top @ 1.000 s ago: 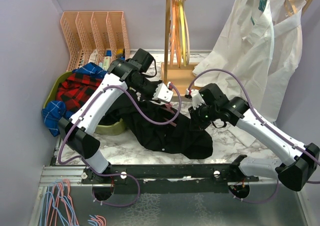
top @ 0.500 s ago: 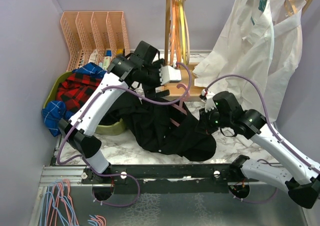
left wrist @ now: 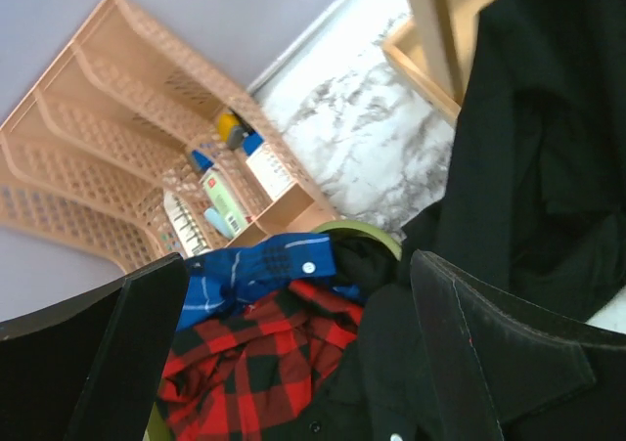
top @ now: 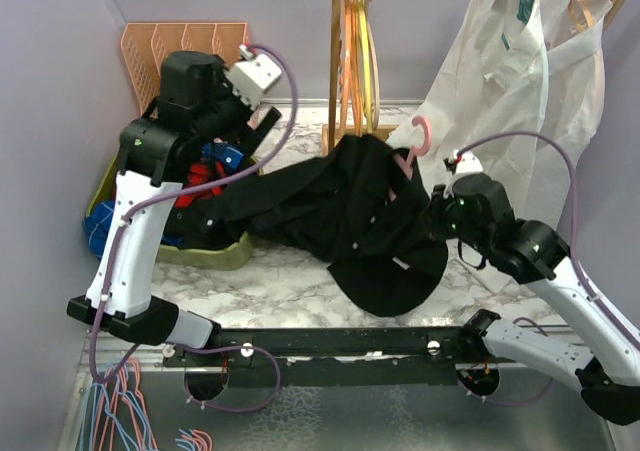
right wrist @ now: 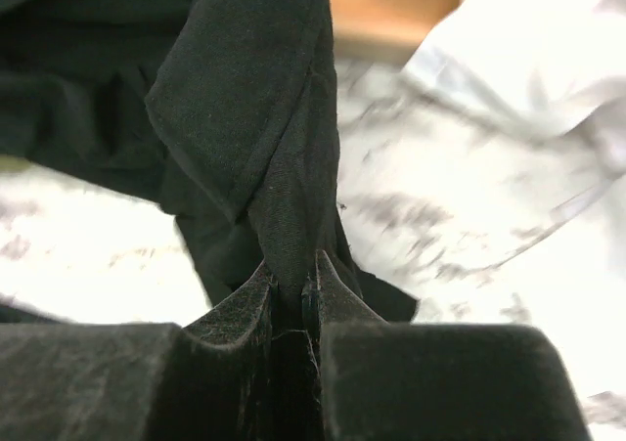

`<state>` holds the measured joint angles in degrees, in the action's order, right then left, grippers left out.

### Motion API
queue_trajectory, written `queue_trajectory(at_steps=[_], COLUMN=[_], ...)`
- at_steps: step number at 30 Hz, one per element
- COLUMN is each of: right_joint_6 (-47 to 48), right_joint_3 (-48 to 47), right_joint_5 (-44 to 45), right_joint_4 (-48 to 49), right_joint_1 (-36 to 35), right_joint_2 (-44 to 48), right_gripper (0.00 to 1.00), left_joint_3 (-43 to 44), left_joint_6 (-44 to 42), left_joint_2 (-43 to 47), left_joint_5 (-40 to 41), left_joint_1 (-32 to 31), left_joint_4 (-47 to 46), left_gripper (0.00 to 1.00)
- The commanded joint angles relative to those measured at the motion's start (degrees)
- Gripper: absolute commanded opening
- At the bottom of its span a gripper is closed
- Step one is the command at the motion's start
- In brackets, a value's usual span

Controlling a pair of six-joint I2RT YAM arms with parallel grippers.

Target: Place the shirt on the hanger

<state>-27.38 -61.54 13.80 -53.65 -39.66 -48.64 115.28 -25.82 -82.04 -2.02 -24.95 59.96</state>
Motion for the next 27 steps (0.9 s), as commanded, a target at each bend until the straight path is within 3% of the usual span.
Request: queue_trajectory(at_steps=[1, 5, 10, 21, 27], right_joint_6=[11.0, 19.4, 26.5, 33.4, 32.1], right_joint_3=[-10.5, -19.1, -30.6, -53.2, -58.8], right_joint_5=[19.9, 19.2, 16.0, 11.7, 7.3], right_joint_4=[5.9, 10.8, 11.0, 8.7, 8.5], right_joint_1=[0.9, 5.0, 11.4, 16.8, 18.8], right_joint_2=[-6.5, -10.1, -16.1, -28.6, -33.4], right_gripper=[0.01, 0.01, 0.01, 0.01, 0.01], left_joint_3=[2.4, 2.1, 0.5, -3.2, -2.9], left_joint_6=[7.5, 8.3, 8.5, 8.4, 8.8], left_joint_2=[0.4, 0.9, 2.5, 5.1, 5.7], left_joint_5=[-9.4, -14.3, -16.5, -16.9, -15.1], left_joint_1=[7.8, 13.5, 15.9, 17.2, 17.2], left_joint_4=[-2.0, -1.5, -1.3, -1.5, -2.0], left_gripper=[0.99, 0.99, 0.99, 0.99, 0.99])
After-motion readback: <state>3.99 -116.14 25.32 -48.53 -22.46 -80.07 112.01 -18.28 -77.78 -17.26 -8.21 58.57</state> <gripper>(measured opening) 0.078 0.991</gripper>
